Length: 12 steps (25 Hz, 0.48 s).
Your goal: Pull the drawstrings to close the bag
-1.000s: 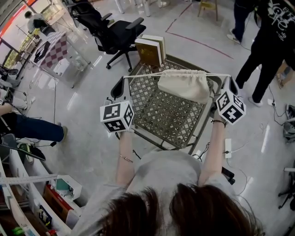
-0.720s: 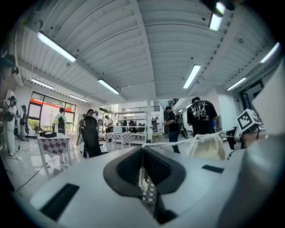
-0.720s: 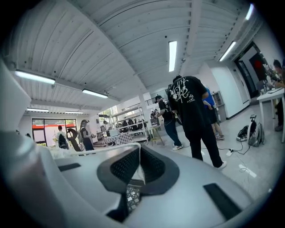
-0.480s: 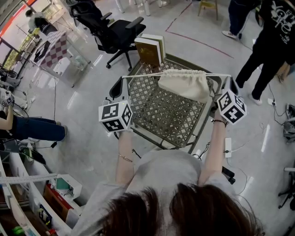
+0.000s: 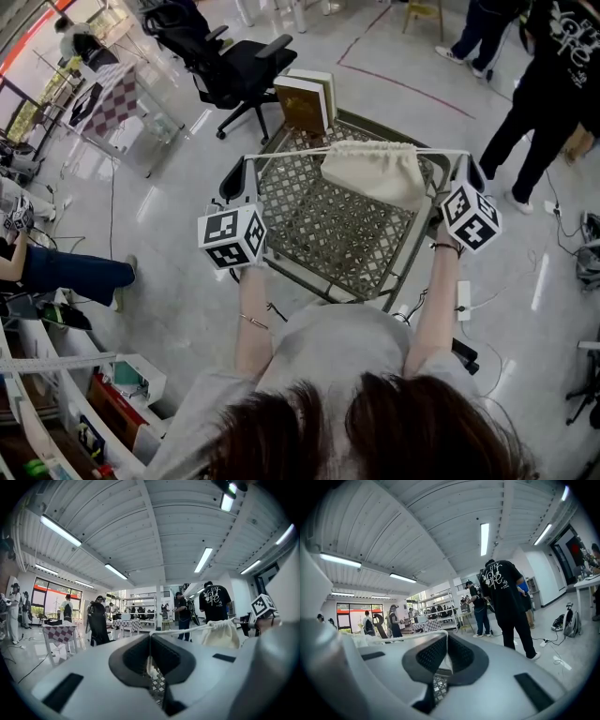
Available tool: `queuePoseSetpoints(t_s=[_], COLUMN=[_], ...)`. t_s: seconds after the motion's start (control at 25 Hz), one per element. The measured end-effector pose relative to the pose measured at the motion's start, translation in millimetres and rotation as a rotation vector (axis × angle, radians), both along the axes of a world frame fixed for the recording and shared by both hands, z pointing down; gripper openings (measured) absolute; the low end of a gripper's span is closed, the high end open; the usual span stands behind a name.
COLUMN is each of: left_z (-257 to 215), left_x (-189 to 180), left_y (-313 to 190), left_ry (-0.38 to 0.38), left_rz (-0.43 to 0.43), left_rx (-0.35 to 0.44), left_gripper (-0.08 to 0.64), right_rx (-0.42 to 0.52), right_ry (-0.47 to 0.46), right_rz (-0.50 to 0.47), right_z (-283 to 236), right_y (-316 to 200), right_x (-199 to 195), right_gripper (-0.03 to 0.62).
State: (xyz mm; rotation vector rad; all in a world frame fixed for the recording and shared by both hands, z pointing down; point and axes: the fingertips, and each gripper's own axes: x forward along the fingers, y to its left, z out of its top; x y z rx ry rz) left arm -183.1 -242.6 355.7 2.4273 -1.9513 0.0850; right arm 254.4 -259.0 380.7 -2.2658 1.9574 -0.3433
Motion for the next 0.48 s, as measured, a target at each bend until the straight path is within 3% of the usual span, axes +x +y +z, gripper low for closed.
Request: queuePoseSetpoints(t_s=[0.28, 0.48], left_z=[5.3, 6.3], left_x=[-14.1, -18.9], left_y=[4.4, 6.1], left_ry=[-0.010, -0.038], left_rz=[-0.035, -0.045], left_rx=[-0.005, -0.004], left_gripper=[0.029, 0.029], right_rx=[-0.002, 0.003], right_ry=[0.083, 0.093], right_rz=[-0.044, -0.056], right_z=[-5.4, -6.0], right_y=[-3.8, -5.2], right_x=[-14.6, -19.0], right_gripper=[0.025, 0.025])
